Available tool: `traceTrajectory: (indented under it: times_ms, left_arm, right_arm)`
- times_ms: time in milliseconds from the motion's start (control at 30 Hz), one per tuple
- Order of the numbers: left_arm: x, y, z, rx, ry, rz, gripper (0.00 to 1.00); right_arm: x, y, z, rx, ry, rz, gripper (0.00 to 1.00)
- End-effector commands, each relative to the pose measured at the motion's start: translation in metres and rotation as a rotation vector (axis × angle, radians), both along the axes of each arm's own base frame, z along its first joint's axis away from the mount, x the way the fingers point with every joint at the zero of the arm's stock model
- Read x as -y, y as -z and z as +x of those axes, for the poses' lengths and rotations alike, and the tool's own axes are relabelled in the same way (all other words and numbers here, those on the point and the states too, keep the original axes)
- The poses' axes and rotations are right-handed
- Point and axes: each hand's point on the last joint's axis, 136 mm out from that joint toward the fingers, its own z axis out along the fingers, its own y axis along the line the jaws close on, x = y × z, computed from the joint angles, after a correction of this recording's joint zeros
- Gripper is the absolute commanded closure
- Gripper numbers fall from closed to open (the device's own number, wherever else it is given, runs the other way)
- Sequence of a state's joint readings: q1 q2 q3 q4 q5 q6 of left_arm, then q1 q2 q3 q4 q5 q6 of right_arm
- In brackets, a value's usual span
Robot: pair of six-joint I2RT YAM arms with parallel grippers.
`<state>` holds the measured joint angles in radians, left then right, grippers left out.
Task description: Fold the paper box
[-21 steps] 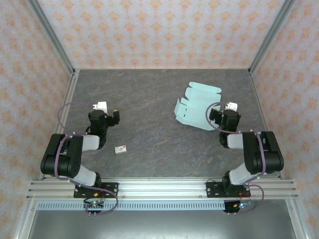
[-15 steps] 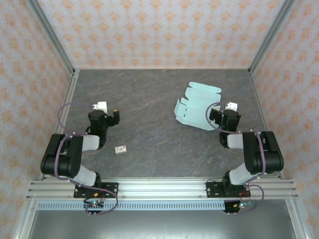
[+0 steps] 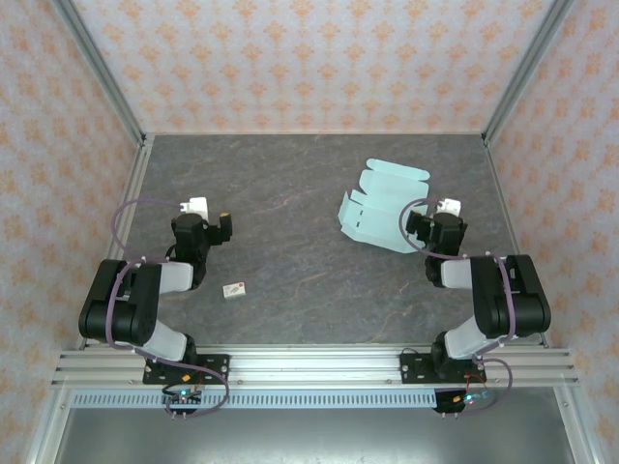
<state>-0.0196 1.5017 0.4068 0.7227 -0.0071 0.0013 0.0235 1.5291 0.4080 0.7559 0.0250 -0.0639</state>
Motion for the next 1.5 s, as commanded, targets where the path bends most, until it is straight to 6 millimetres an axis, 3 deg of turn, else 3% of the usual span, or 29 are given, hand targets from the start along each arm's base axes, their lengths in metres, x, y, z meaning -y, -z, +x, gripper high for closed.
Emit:
traceTrajectory:
  times_ms: [0, 333, 500, 667, 733, 800, 933, 1033, 1133, 1267, 1467]
  left_arm:
    - [-0.001, -0.014, 0.008, 0.041, -0.003, 0.017, 0.00]
    - [0.000, -0.014, 0.007, 0.042, -0.002, 0.017, 0.00]
    - [-0.002, -0.033, 0.006, -0.022, -0.014, 0.018, 0.00]
    - [-0.008, -0.066, -0.004, -0.059, -0.103, -0.076, 0.00]
    - [-0.006, -0.075, -0.009, -0.040, -0.123, -0.140, 0.00]
    - [0.000, -0.081, -0.012, -0.029, -0.129, -0.232, 0.00]
    - [0.065, -0.093, -0.011, -0.044, 0.075, -0.433, 0.05]
    - [0.121, -0.096, -0.017, -0.107, 0.214, -0.372, 0.06]
    - [0.158, -0.092, -0.020, -0.175, 0.298, -0.335, 0.09]
    - [0.185, -0.087, -0.019, -0.225, 0.350, -0.303, 0.11]
    - [0.209, -0.086, -0.023, -0.237, 0.403, -0.290, 0.14]
  right_arm:
    - [-0.002, -0.010, 0.006, 0.029, -0.004, 0.015, 0.01]
    - [-0.003, -0.013, 0.006, 0.038, -0.008, 0.013, 0.01]
    - [0.010, -0.048, -0.009, 0.050, 0.091, 0.017, 0.01]
    - [0.039, -0.103, -0.047, 0.129, 0.316, 0.107, 0.01]
    - [0.052, -0.119, -0.065, 0.114, 0.427, 0.134, 0.01]
    - [0.049, -0.127, -0.074, 0.082, 0.438, 0.182, 0.01]
    - [0.005, -0.107, -0.059, -0.052, 0.192, 0.266, 0.00]
    - [0.007, -0.083, -0.049, -0.246, 0.203, 0.185, 0.01]
    - [0.007, -0.061, -0.031, -0.369, 0.195, 0.192, 0.08]
    - [-0.003, -0.031, -0.017, -0.478, 0.180, 0.254, 0.13]
    - [-0.011, 0.015, -0.026, -0.640, 0.163, 0.271, 0.29]
